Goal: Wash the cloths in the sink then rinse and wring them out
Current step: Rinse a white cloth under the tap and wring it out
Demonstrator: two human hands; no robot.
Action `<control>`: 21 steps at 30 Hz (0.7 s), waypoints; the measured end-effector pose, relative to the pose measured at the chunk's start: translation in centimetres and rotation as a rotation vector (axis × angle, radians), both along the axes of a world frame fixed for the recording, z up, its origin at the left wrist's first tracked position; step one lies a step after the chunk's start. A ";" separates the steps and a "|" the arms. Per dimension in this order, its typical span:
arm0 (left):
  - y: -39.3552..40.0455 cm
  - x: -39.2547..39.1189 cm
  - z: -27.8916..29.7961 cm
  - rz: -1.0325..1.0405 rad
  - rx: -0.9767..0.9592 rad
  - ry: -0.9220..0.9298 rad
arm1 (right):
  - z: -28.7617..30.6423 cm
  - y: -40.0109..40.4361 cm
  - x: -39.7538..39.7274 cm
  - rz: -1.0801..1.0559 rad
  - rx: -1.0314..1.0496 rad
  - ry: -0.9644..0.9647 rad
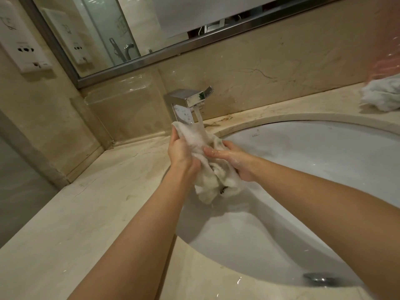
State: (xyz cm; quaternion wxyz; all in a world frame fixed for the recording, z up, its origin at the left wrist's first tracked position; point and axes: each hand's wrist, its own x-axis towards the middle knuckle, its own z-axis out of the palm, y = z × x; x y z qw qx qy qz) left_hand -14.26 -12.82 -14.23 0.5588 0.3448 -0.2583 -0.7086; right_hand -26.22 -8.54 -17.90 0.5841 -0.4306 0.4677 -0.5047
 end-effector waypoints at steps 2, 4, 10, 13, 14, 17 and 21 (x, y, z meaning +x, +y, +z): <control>0.0 0.2 -0.2 0.000 -0.010 -0.003 | 0.2 0.0 -0.3 -0.050 -0.024 0.015; 0.1 0.1 0.0 0.045 -0.096 -0.101 | 0.5 -0.1 -0.3 -0.132 -0.057 0.007; 1.9 0.0 -0.5 -0.015 -0.352 -0.877 | 0.4 -0.4 -0.3 -0.356 -0.089 -0.007; 3.0 -0.2 -0.6 -0.183 -0.408 -1.149 | 0.5 -0.7 -0.4 -0.474 -0.094 -0.079; 3.3 -0.4 -0.3 -0.218 -0.396 -1.202 | 0.6 -0.8 -0.4 -0.499 -0.090 -0.126; 3.1 -0.4 -0.3 -0.306 -0.277 -1.219 | 0.5 -1.0 -0.4 -0.545 -0.068 -0.185; 3.2 -0.3 -0.2 -0.411 -0.138 -1.106 | 0.0 -1.0 0.2 -0.574 -0.039 -0.169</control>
